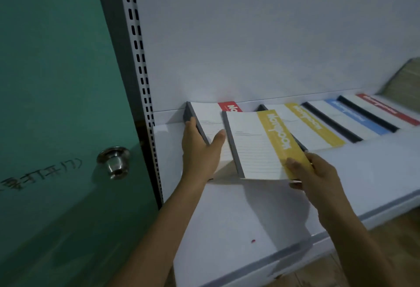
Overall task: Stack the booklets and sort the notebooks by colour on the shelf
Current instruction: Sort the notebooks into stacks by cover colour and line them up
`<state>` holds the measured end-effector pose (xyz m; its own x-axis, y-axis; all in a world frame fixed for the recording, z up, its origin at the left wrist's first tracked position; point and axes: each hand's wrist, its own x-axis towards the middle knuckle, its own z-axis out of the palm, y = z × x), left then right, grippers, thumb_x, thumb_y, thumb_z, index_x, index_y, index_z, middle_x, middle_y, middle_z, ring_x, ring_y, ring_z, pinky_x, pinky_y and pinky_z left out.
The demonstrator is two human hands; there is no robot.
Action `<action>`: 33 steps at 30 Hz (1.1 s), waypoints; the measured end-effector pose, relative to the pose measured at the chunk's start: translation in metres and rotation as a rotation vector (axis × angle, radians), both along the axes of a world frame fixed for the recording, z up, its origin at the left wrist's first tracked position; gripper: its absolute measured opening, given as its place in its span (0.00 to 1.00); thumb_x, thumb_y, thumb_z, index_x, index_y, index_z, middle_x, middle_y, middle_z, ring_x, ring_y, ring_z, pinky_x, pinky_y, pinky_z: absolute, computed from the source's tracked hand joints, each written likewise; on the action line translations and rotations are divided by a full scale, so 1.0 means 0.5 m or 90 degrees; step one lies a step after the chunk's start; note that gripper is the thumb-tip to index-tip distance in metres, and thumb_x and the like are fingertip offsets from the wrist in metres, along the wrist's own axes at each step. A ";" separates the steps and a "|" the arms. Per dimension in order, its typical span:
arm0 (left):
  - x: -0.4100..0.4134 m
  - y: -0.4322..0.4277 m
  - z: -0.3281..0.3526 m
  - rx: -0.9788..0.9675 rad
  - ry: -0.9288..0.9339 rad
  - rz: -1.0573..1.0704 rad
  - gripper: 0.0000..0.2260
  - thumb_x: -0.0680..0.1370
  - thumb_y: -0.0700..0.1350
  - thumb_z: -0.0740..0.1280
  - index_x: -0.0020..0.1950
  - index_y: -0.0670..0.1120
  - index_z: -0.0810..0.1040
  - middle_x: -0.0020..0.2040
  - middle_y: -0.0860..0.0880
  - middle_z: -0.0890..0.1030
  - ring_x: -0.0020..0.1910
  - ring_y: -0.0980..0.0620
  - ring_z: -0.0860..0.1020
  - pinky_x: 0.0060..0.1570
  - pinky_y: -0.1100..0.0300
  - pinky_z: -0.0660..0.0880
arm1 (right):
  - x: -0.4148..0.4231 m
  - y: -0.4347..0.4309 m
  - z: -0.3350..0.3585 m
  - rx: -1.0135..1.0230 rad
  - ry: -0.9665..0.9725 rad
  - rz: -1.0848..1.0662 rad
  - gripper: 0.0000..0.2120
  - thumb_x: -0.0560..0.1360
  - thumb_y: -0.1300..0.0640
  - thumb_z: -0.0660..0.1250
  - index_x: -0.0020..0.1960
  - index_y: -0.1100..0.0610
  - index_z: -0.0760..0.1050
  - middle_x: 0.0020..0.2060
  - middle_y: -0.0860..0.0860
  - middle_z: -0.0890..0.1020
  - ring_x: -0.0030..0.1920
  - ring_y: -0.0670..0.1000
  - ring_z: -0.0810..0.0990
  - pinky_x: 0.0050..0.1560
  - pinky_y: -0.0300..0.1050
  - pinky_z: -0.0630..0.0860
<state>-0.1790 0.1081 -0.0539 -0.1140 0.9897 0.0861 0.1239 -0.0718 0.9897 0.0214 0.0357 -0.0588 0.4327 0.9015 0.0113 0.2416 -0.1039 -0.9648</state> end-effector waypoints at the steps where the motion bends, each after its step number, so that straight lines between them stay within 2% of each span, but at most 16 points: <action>1: 0.001 0.002 -0.004 -0.021 0.009 -0.011 0.24 0.77 0.45 0.66 0.71 0.53 0.62 0.60 0.58 0.70 0.61 0.55 0.71 0.57 0.57 0.69 | 0.003 -0.015 -0.002 0.007 0.023 -0.030 0.07 0.77 0.55 0.65 0.55 0.55 0.75 0.46 0.51 0.81 0.44 0.52 0.81 0.36 0.41 0.78; 3: -0.003 0.008 -0.011 -0.057 0.050 -0.025 0.25 0.78 0.42 0.63 0.73 0.50 0.59 0.62 0.55 0.72 0.61 0.50 0.73 0.58 0.54 0.71 | 0.005 -0.041 -0.003 0.017 0.063 -0.068 0.10 0.78 0.55 0.64 0.58 0.55 0.73 0.47 0.51 0.82 0.45 0.52 0.82 0.35 0.41 0.79; 5: -0.008 0.013 -0.012 -0.085 0.096 -0.023 0.24 0.79 0.42 0.60 0.73 0.49 0.58 0.65 0.51 0.73 0.61 0.47 0.74 0.60 0.46 0.72 | 0.007 -0.061 -0.003 0.030 0.093 -0.078 0.09 0.79 0.56 0.63 0.59 0.55 0.73 0.47 0.51 0.82 0.46 0.53 0.82 0.36 0.42 0.80; 9: -0.010 0.008 -0.009 -0.130 0.093 -0.010 0.10 0.80 0.43 0.58 0.60 0.45 0.67 0.63 0.44 0.72 0.58 0.43 0.74 0.54 0.41 0.76 | 0.019 -0.093 0.002 0.047 0.124 -0.077 0.09 0.79 0.57 0.63 0.59 0.55 0.73 0.47 0.51 0.82 0.47 0.53 0.82 0.39 0.45 0.80; 11: -0.006 0.003 -0.002 -0.138 0.109 0.014 0.09 0.80 0.43 0.57 0.60 0.43 0.68 0.66 0.43 0.69 0.60 0.42 0.73 0.54 0.41 0.76 | 0.036 -0.111 0.010 0.062 0.126 -0.068 0.09 0.79 0.57 0.63 0.59 0.56 0.73 0.47 0.52 0.82 0.46 0.53 0.82 0.38 0.44 0.80; 13: 0.001 -0.011 0.007 -0.104 0.211 0.074 0.13 0.80 0.42 0.57 0.63 0.42 0.69 0.68 0.42 0.67 0.63 0.42 0.71 0.55 0.41 0.75 | 0.060 -0.131 0.014 0.080 0.129 -0.049 0.09 0.78 0.58 0.63 0.58 0.56 0.74 0.46 0.53 0.82 0.43 0.52 0.83 0.35 0.42 0.80; 15: 0.015 -0.041 0.010 -0.010 0.328 0.178 0.12 0.80 0.41 0.58 0.63 0.41 0.70 0.67 0.42 0.70 0.65 0.42 0.69 0.56 0.41 0.74 | 0.080 -0.153 0.010 0.084 0.145 -0.036 0.08 0.78 0.59 0.64 0.56 0.56 0.75 0.45 0.54 0.83 0.41 0.53 0.83 0.33 0.42 0.80; 16: 0.026 -0.060 0.010 0.044 0.329 0.224 0.11 0.80 0.40 0.59 0.61 0.42 0.71 0.65 0.43 0.73 0.64 0.43 0.71 0.55 0.42 0.75 | 0.091 -0.164 0.005 0.082 0.158 -0.034 0.07 0.78 0.59 0.64 0.56 0.56 0.76 0.45 0.55 0.83 0.41 0.54 0.83 0.32 0.42 0.80; 19: 0.068 -0.132 0.009 0.149 0.178 0.274 0.12 0.81 0.40 0.57 0.63 0.45 0.69 0.60 0.47 0.77 0.57 0.48 0.76 0.48 0.53 0.79 | 0.125 -0.194 -0.010 0.085 0.198 -0.030 0.06 0.78 0.59 0.64 0.54 0.55 0.76 0.44 0.54 0.83 0.41 0.54 0.83 0.32 0.42 0.79; 21: 0.098 -0.184 0.007 0.194 0.083 0.296 0.13 0.82 0.40 0.56 0.66 0.48 0.67 0.57 0.51 0.78 0.51 0.57 0.78 0.42 0.69 0.76 | 0.155 -0.215 -0.019 0.092 0.213 -0.020 0.05 0.78 0.59 0.64 0.53 0.52 0.77 0.44 0.53 0.83 0.40 0.53 0.83 0.32 0.43 0.79; 23: 0.133 -0.229 0.003 0.220 0.015 0.322 0.14 0.81 0.39 0.55 0.66 0.50 0.67 0.55 0.54 0.77 0.47 0.65 0.77 0.37 0.77 0.72 | 0.188 -0.236 -0.023 0.086 0.229 -0.006 0.06 0.78 0.58 0.64 0.52 0.51 0.77 0.44 0.51 0.83 0.38 0.50 0.84 0.32 0.42 0.79; 25: 0.176 -0.263 -0.003 0.237 -0.031 0.334 0.14 0.81 0.38 0.56 0.65 0.48 0.68 0.55 0.54 0.77 0.47 0.72 0.76 0.37 0.78 0.71 | 0.224 -0.256 -0.021 0.073 0.256 0.012 0.07 0.79 0.59 0.63 0.55 0.53 0.76 0.46 0.52 0.83 0.39 0.51 0.84 0.32 0.42 0.80; 27: 0.224 -0.283 -0.012 0.223 -0.066 0.331 0.14 0.81 0.37 0.56 0.65 0.47 0.68 0.55 0.56 0.77 0.48 0.73 0.75 0.39 0.78 0.72 | 0.267 -0.279 -0.020 0.059 0.286 0.017 0.08 0.79 0.61 0.62 0.55 0.53 0.76 0.48 0.54 0.81 0.43 0.55 0.83 0.34 0.45 0.80; 30: 0.293 -0.308 -0.028 0.175 -0.094 0.319 0.12 0.81 0.39 0.56 0.63 0.47 0.69 0.56 0.55 0.78 0.52 0.65 0.77 0.44 0.71 0.75 | 0.331 -0.307 -0.019 0.062 0.255 0.009 0.08 0.79 0.61 0.62 0.52 0.50 0.77 0.45 0.53 0.83 0.42 0.53 0.83 0.34 0.43 0.79; 33: 0.336 -0.319 -0.038 0.140 -0.081 0.323 0.11 0.82 0.42 0.57 0.63 0.48 0.70 0.56 0.52 0.79 0.53 0.56 0.78 0.44 0.66 0.76 | 0.381 -0.306 -0.006 0.072 0.227 0.020 0.09 0.79 0.60 0.62 0.52 0.47 0.77 0.42 0.50 0.84 0.39 0.50 0.83 0.33 0.41 0.79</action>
<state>-0.0110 -0.0512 -0.0727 -0.5940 0.7685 0.2379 0.0772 -0.2399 0.9677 0.2117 -0.1174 -0.0618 0.3995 0.9161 -0.0346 -0.1099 0.0104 -0.9939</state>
